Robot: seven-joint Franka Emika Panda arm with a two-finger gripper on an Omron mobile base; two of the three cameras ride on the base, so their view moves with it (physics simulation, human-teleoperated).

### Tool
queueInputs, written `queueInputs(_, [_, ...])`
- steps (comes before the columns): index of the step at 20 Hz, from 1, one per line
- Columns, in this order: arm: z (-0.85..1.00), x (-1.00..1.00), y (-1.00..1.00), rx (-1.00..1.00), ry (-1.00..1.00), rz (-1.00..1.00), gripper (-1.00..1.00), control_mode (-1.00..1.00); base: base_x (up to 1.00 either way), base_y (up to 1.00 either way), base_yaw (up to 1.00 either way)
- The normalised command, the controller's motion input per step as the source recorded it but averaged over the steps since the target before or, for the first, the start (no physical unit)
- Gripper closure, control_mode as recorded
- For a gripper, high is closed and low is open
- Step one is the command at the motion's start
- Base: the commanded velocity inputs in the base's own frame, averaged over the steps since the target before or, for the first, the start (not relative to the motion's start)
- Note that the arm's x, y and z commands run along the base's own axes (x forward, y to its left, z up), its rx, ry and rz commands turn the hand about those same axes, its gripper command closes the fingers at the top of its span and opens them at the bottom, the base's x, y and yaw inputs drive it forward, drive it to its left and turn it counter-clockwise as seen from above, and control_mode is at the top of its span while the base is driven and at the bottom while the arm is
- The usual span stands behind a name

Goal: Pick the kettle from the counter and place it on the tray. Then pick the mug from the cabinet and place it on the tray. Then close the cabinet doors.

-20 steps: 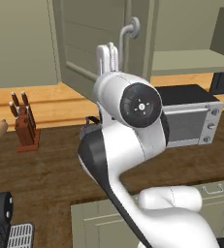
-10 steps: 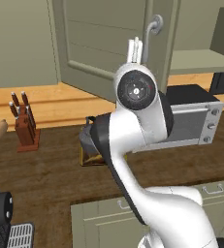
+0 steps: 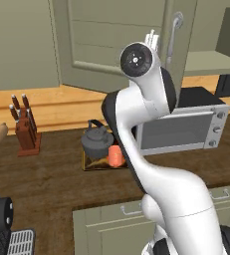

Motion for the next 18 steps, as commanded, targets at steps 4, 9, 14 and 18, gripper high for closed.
queueInputs(4, [-0.16,0.68,-0.52,0.0,0.12,-0.03,-1.0,-1.0,0.0,0.0,0.0])
queueInputs(9, [-0.31,0.78,-0.36,0.0,0.03,0.0,-1.0,-1.0,0.0,0.0,0.0])
queueInputs(14, [-0.33,0.77,-0.21,0.0,0.05,0.04,-1.0,-1.0,0.0,0.0,0.0])
queueInputs(18, [-0.28,0.81,-0.03,0.0,0.1,0.08,-1.0,-1.0,0.0,0.0,0.0])
